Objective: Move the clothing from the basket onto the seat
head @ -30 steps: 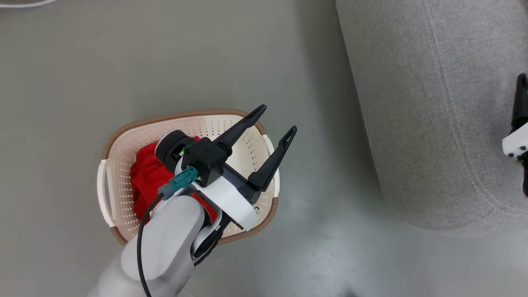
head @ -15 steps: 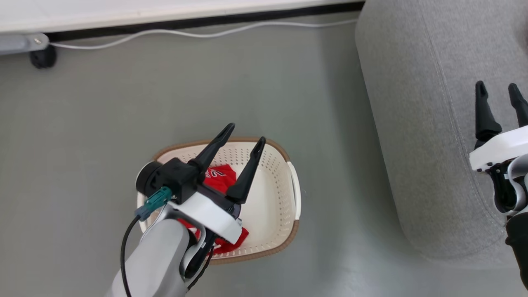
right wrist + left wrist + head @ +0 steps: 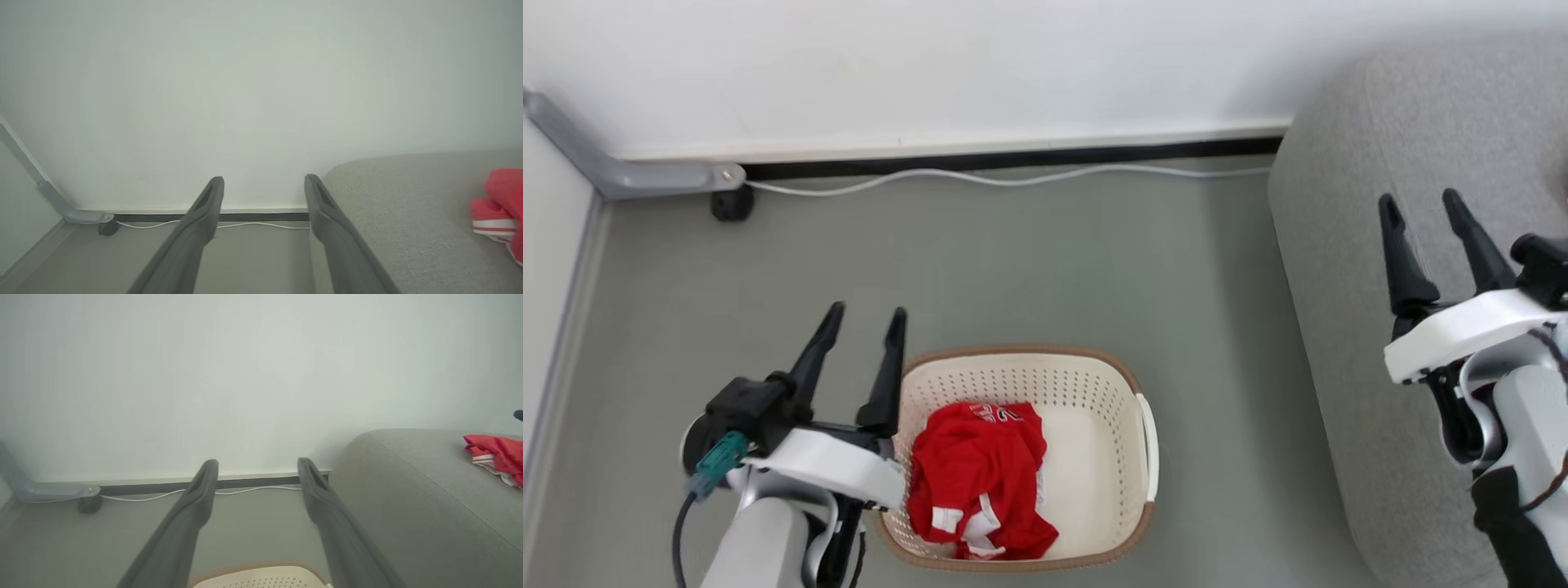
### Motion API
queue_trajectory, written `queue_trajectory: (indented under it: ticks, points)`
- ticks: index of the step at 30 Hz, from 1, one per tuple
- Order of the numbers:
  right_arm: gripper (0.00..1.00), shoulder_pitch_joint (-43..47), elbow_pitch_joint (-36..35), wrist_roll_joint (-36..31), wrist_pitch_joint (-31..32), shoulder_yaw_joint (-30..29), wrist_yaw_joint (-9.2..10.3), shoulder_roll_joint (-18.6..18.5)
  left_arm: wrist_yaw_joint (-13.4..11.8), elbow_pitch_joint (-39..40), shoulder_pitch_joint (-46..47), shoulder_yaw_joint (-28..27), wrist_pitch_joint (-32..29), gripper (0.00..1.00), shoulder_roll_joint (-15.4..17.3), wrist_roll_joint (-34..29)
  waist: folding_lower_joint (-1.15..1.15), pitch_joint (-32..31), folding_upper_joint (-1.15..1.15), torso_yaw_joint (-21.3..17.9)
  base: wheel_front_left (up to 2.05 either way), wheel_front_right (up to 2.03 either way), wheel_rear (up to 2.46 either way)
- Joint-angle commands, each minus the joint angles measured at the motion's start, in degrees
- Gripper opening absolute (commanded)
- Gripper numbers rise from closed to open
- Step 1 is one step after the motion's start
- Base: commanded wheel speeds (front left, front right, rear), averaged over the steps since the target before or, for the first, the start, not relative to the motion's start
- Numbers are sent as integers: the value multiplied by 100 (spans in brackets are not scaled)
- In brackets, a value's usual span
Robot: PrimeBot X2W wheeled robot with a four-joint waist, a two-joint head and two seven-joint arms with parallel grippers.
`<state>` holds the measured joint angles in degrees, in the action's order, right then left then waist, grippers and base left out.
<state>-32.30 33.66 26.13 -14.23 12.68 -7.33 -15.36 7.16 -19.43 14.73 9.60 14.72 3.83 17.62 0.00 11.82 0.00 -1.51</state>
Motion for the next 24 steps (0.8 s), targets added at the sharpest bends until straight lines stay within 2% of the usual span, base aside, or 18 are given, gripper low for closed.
queue_trajectory:
  ticks: [1, 14, 18, 24]
  points:
    - [100, 144, -226, -61, -76, 105, -16, 0, -39, 113, -18, -308, 28, 100, 36, -76, 0, -197, 0, 154, 0, 0, 0]
    - [100, 903, -916, -489, -76, 92, -16, 272, -207, 247, -556, -1347, 28, 100, -75, -460, 0, -630, 0, 352, 0, 0, 0]
    - [100, 1230, -1064, -557, -76, -1, -16, 339, -184, 334, -812, -1438, 28, 100, -87, -501, 0, -758, 0, 346, 0, 0, 0]
    - [100, 1758, -1267, -696, -76, -327, -16, 497, -558, 773, -1315, -1121, 28, 100, -93, -331, 0, -925, 0, 301, 0, 0, 0]
